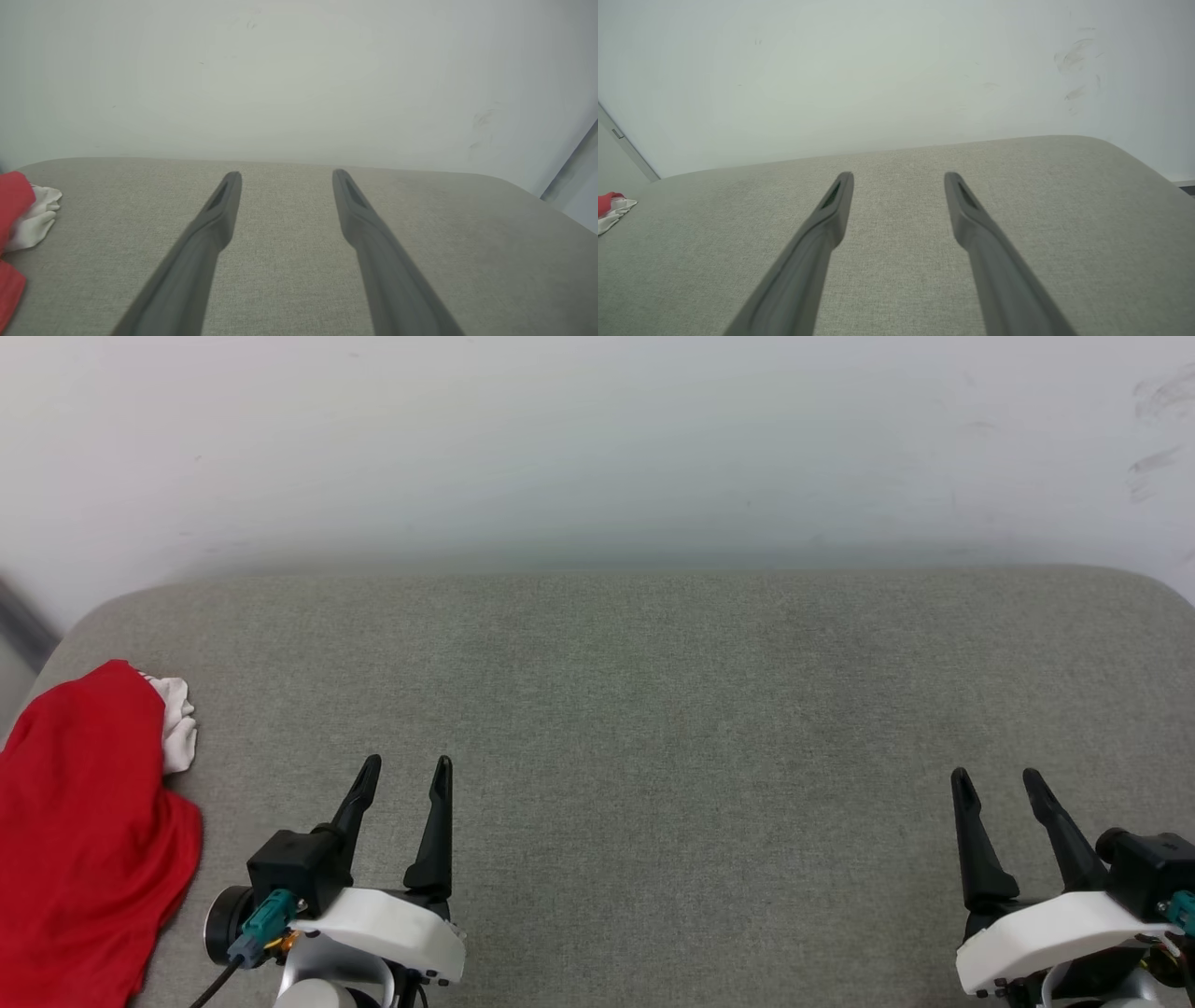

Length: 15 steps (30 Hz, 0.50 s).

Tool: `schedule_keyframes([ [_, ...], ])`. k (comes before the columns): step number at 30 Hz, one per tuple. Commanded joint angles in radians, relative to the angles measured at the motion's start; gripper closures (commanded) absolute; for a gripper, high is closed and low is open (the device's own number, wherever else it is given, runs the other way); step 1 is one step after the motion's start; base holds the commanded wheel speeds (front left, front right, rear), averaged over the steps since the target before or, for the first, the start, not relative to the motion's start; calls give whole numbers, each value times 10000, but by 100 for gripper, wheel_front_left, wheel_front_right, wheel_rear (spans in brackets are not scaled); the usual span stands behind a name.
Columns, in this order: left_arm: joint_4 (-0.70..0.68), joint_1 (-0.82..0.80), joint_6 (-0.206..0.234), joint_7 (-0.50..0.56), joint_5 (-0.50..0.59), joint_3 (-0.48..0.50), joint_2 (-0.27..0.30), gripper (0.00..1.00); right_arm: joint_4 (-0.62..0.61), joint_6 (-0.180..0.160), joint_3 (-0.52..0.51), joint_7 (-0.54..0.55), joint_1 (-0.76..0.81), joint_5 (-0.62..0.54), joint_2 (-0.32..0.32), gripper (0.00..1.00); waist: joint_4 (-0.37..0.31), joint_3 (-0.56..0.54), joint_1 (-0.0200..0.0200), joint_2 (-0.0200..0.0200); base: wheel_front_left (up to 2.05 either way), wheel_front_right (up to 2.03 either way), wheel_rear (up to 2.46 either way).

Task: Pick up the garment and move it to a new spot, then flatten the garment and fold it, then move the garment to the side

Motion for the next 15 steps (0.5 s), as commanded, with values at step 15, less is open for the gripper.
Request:
schedule_keyframes([
  [15, 140, -200, 83, -366, 1131, -124, -34, 0, -219, -3, -39, -236, 82, -1024, -28, 0, -14, 23, -1, 0, 0, 0, 0],
])
